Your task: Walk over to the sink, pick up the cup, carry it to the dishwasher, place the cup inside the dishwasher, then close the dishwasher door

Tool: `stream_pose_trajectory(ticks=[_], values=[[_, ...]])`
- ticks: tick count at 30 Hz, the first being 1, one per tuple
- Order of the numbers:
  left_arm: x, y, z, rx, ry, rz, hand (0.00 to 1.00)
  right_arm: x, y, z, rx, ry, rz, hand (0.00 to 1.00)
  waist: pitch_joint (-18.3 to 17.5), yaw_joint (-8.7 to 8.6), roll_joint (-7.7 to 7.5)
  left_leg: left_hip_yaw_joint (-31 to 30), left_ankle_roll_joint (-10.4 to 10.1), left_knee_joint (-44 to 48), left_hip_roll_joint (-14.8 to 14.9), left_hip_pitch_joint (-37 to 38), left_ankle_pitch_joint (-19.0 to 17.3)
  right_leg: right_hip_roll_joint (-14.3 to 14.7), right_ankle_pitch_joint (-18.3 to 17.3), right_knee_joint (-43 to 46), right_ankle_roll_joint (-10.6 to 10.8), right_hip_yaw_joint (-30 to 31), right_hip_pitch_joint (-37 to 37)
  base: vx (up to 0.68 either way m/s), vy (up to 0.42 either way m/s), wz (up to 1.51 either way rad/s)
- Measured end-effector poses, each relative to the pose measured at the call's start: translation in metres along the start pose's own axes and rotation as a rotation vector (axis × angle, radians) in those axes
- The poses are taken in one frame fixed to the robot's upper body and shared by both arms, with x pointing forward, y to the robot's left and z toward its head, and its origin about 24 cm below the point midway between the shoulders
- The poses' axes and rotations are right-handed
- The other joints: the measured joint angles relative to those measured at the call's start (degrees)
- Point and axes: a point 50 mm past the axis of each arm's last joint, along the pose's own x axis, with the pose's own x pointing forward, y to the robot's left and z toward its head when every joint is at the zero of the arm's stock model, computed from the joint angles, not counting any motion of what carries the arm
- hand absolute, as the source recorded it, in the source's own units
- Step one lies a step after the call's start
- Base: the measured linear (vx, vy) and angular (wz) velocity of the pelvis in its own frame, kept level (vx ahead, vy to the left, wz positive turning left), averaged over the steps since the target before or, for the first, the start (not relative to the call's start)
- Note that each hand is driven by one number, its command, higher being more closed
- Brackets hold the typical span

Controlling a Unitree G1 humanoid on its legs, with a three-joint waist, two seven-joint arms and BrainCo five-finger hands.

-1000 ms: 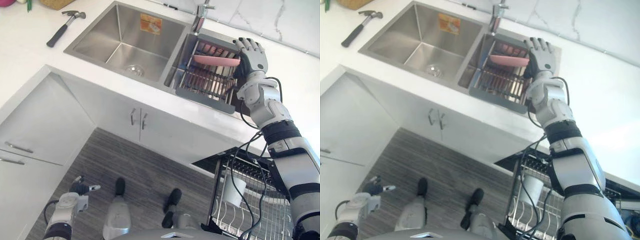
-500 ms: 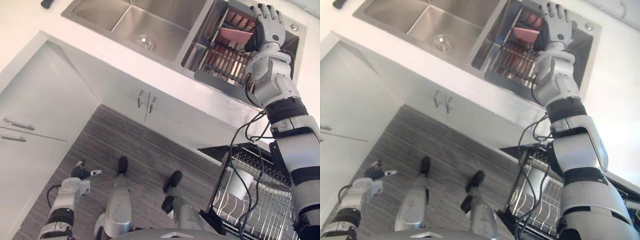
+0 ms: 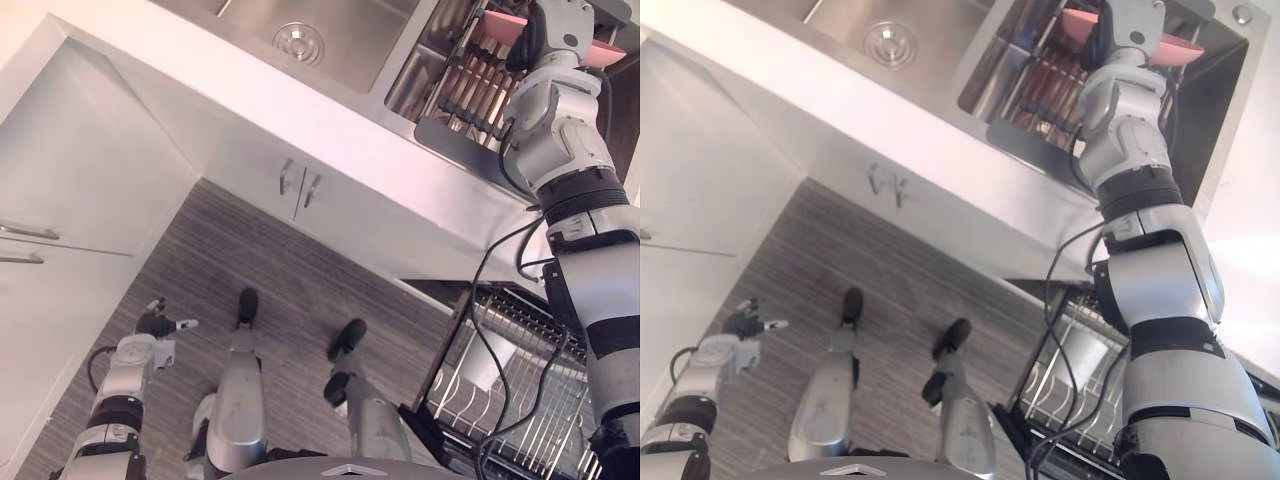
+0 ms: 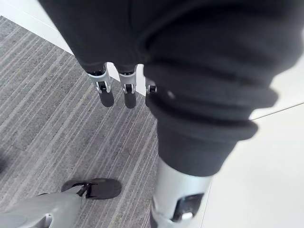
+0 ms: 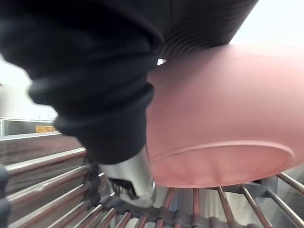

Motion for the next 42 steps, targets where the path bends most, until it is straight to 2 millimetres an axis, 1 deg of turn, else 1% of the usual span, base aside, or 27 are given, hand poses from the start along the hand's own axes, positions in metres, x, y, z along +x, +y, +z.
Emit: stream_pose_trajectory(ticks=[2, 5, 7, 9, 11, 13, 15, 17, 18, 20, 21, 22, 23, 26, 27, 29, 30, 32, 33, 34, 36, 37, 39, 42], values=[[0.0, 0.001, 0.002, 0.002, -0.003, -0.003, 0.0, 0.0, 0.002, -0.004, -0.01, 0.025, 0.008, 1.0, 0.02, -0.02, -0.03, 0.05, 0.0, 0.0, 0.02, 0.06, 0.0, 0.01, 0.0, 0.0, 0.0, 0.05, 0.02, -0.01, -0.001, -0.02], [0.0, 0.007, 0.003, 0.01, -0.007, 0.007, 0.0, 0.0, 0.0, -0.006, -0.042, 0.03, -0.013, 1.0, 0.68, -0.18, -0.2, 0.58, 0.0, -0.01, 0.1, 0.73, -0.01, 0.05, 0.07, 0.01, -0.08, 0.53, 0.36, -0.01, -0.004, -0.08], [0.0, 0.009, 0.003, 0.006, -0.007, 0.013, 0.0, -0.001, 0.0, -0.006, -0.07, 0.023, -0.026, 1.0, 0.91, -0.26, -0.33, 1.14, 0.0, -0.02, 0.15, 1.83, -0.15, 0.07, 0.07, 0.01, -0.08, 0.98, 1.09, 0.0, -0.005, -0.1], [-0.001, 0.01, 0.003, 0.007, -0.012, 0.015, 0.0, -0.005, 0.004, -0.011, -0.055, 0.033, -0.028, 1.0, 0.88, -0.32, -0.39, 1.45, -0.01, -0.34, 0.21, 3.71, -0.76, 0.11, -0.21, 0.01, 0.15, 1.14, 2.87, 0.03, -0.004, -0.05], [-0.003, 0.011, 0.001, 0.011, -0.014, 0.016, 0.0, -0.009, 0.004, -0.013, -0.034, 0.025, -0.05, 1.0, 0.8, -0.65, -0.57, 1.81, 0.21, -0.36, 0.2, 5.29, -1.47, 0.08, -0.58, 0.0, 0.31, 1.42, 4.29, 0.02, 0.0, -0.1], [-0.005, 0.012, -0.004, 0.018, -0.009, 0.018, 0.0, -0.012, 0.003, -0.012, -0.066, -0.009, -0.065, 1.0, 0.45, -0.85, -1.06, 2.98, 0.14, -0.38, 0.29, 6.66, -1.94, 0.1, -0.78, 0.0, 0.49, 2.34, 5.01, 0.03, 0.0, -0.16], [-0.008, 0.014, -0.011, 0.03, 0.008, 0.017, 0.0, -0.017, 0.008, -0.018, -0.086, -0.028, -0.054, 1.0, 0.09, -1.34, -1.43, 3.28, 0.28, -0.38, 0.29, 8.38, -2.42, 0.1, -1.17, 0.0, 0.77, 2.47, 6.61, 0.06, -0.001, -0.06], [-0.012, 0.016, -0.025, 0.048, 0.05, 0.019, 0.0, -0.027, 0.023, -0.025, -0.09, -0.031, -0.014, 1.0, -2.38, -1.8, -2.36, 3.96, 0.03, -0.38, 0.29, 9.59, -2.91, 0.05, -1.56, -0.01, 1.06, 2.75, 7.59, 0.1, 0.002, -0.08], [-0.014, 0.016, -0.029, 0.05, 0.065, 0.019, 0.0, -0.03, 0.026, -0.027, -0.084, -0.035, -0.01, 1.0, -3.04, -1.96, -2.52, 4.04, 0.0, -0.38, 0.28, 9.99, -3.04, 0.02, -1.61, -0.01, 1.12, 2.77, 7.96, 0.09, 0.01, -0.04], [-0.018, 0.015, -0.043, 0.069, 0.109, 0.009, 0.0, -0.039, 0.035, -0.03, -0.075, -0.059, -0.006, 1.0, -6.1, -2.62, -2.76, 4.32, -0.07, -0.36, 0.22, 11.4, -3.67, -0.06, -1.77, -0.01, 1.34, 2.87, 9.25, 0.11, 0.015, -0.01], [-0.019, 0.014, -0.045, 0.072, 0.115, 0.008, 0.0, -0.041, 0.036, -0.031, -0.07, -0.065, -0.006, 1.0, -6.79, -2.8, -2.72, 4.37, -0.07, -0.36, 0.2, 11.8, -3.78, -0.09, -1.86, -0.01, 1.46, 2.86, 9.67, 0.1, 0.014, 0.04], [-0.021, 0.013, -0.05, 0.081, 0.128, 0.006, 0.0, -0.044, 0.037, -0.03, -0.054, -0.082, -0.01, 1.0, -8.22, -3.37, -2.57, 4.43, -0.09, -0.36, 0.19, 12.55, -4.03, -0.11, -2.16, -0.02, 1.84, 2.83, 10.56, 0.07, 0.01, 0.05], [-0.023, 0.013, -0.055, 0.08, 0.141, 0.003, 0.0, -0.047, 0.036, -0.029, -0.042, -0.098, -0.017, 1.0, -9.87, -3.59, -2.6, 4.51, -0.08, -0.35, 0.2, 12.61, -4.17, -0.12, -2.25, -0.02, 1.95, 2.85, 10.6, 0.08, 0.009, 0.03], [-0.031, 0.004, -0.075, 0.062, 0.193, -0.027, 0.0, -0.057, 0.034, -0.026, 0.021, -0.159, -0.043, 1.0, -12.97, -4.75, -1.67, 4.65, 0.1, -0.36, 0.02, 14.8, -4.74, -0.38, -2.72, -0.05, 2.19, 2.87, 12.8, 0.03, 0.004, 0.0], [-0.033, 0.004, -0.079, 0.06, 0.204, -0.033, 0.0, -0.06, 0.034, -0.025, 0.03, -0.17, -0.044, 1.0, -13.64, -4.99, -1.6, 4.73, 0.14, -0.37, -0.06, 15.06, -4.88, -0.49, -3.01, -0.05, 2.16, 2.9, 13.07, -0.01, 0.001, -0.04], [-0.039, 0.0, -0.092, 0.049, 0.239, -0.043, 0.0, -0.071, 0.033, -0.03, 0.075, -0.183, -0.057, 1.0, -15.75, -5.59, -0.99, 6.0, 0.43, -0.37, -0.01, 15.76, -5.31, -0.63, -3.3, -0.22, 2.23, 3.38, 13.4, -0.02, 0.002, -0.1], [-0.044, -0.002, -0.103, 0.043, 0.27, -0.052, 0.0, -0.079, 0.031, -0.036, 0.101, -0.174, -0.07, 1.0, -16.18, -6.39, -0.44, 6.73, 0.16, -0.37, 0.02, 16.82, -5.55, -0.73, -3.9, -0.42, 2.63, 3.96, 14.15, -0.03, 0.007, -0.16], [-0.05, -0.002, -0.113, 0.048, 0.29, -0.059, 0.0, -0.087, 0.028, -0.044, 0.127, -0.159, -0.076, 1.0, -16.84, -6.66, -0.09, 8.1, 0.17, -0.37, 0.06, 17.73, -5.65, -0.74, -3.89, -0.44, 2.57, 5.23, 14.11, -0.03, 0.007, -0.32], [-0.053, -0.001, -0.117, 0.062, 0.296, -0.066, 0.0, -0.093, 0.025, -0.054, 0.139, -0.139, -0.083, 1.0, -17.05, -7.14, 0.15, 9.13, 0.13, -0.38, 0.1, 18.44, -5.77, -0.81, -3.85, -0.44, 2.47, 6.27, 14.08, -0.04, 0.005, -0.4], [-0.055, -0.001, -0.119, 0.067, 0.298, -0.07, 0.0, -0.097, 0.023, -0.059, 0.14, -0.128, -0.085, 1.0, -17.2, -7.57, 0.22, 9.52, 0.12, -0.38, 0.11, 18.7, -5.79, -0.83, -3.88, -0.44, 2.41, 6.69, 14.02, -0.03, 0.006, -0.38], [-0.058, -0.001, -0.123, 0.091, 0.301, -0.097, 0.0, -0.112, 0.019, -0.079, 0.134, -0.073, -0.089, 1.0, -17.7, -9.45, 0.45, 11.57, -0.09, -0.38, 0.14, 20.07, -6.09, -0.74, -3.86, -0.44, 2.41, 8.97, 13.91, -0.02, 0.011, -0.44], [-0.059, -0.002, -0.124, 0.098, 0.303, -0.108, 0.0, -0.116, 0.02, -0.084, 0.128, -0.061, -0.083, 1.0, -17.84, -9.93, 0.46, 12.38, -0.15, -0.38, 0.16, 20.54, -6.15, -0.68, -3.84, -0.44, 2.41, 9.64, 13.84, -0.01, 0.016, -0.61], [-0.063, -0.005, -0.13, 0.101, 0.322, -0.161, 0.0, -0.133, 0.023, -0.101, 0.098, -0.016, -0.03, 1.0, -19.47, -11.67, 0.51, 15.82, -0.65, -0.38, 0.3, 21.56, -6.77, -0.16, -3.72, -0.43, 2.46, 13.25, 12.22, 0.01, 0.01, -0.78], [-0.065, -0.009, -0.135, 0.099, 0.355, -0.213, 0.0, -0.147, 0.03, -0.117, 0.088, 0.035, 0.02, 1.0, -19.89, -13.05, 0.16, 19.5, -0.98, -0.38, 0.37, 22.94, -7.41, 0.3, -2.75, -0.4, 2.35, 17.21, 10.77, 0.01, -0.003, -0.84]])
